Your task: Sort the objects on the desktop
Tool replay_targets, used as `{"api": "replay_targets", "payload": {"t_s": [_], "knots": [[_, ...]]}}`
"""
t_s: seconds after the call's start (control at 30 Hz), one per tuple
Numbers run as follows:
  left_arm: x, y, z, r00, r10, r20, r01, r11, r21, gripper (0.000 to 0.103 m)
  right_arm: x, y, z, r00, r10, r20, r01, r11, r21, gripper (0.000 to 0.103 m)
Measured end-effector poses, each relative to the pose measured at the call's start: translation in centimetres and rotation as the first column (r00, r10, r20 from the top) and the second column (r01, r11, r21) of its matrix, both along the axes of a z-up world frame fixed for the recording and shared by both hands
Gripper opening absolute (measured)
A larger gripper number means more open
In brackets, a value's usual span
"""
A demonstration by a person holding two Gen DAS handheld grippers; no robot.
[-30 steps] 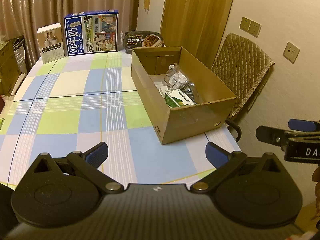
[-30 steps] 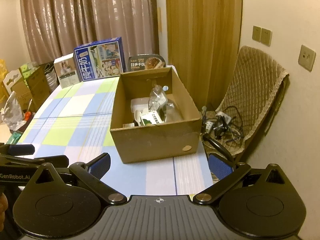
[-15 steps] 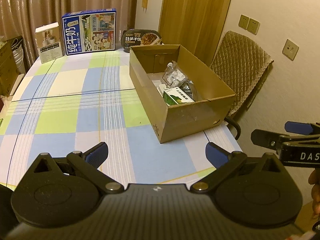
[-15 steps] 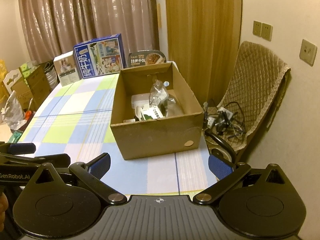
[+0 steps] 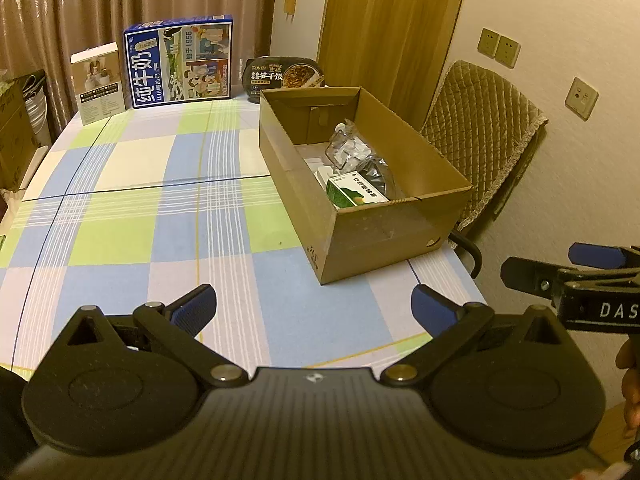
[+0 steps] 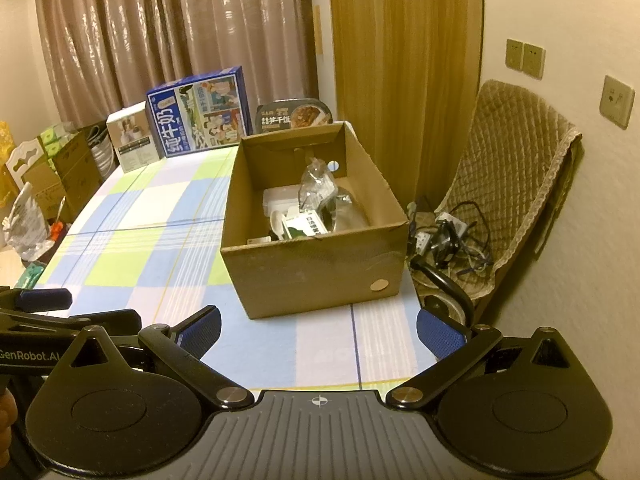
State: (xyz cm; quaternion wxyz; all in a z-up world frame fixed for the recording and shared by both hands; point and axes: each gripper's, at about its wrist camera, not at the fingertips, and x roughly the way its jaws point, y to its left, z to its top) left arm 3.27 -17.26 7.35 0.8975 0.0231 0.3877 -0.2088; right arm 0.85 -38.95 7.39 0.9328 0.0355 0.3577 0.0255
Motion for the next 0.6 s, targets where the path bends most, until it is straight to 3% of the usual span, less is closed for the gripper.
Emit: {"api": "replay_targets", "payload": {"t_s": [0.6], "knots": [[0.21,0.33,-0.17,1.000,0.005,-0.004,-0.005,1.000,-0.005,0.102,0.15,0.29,0.10,1.000,0.001,-0.002,-0.001,1.000,0.000,0.101]]}}
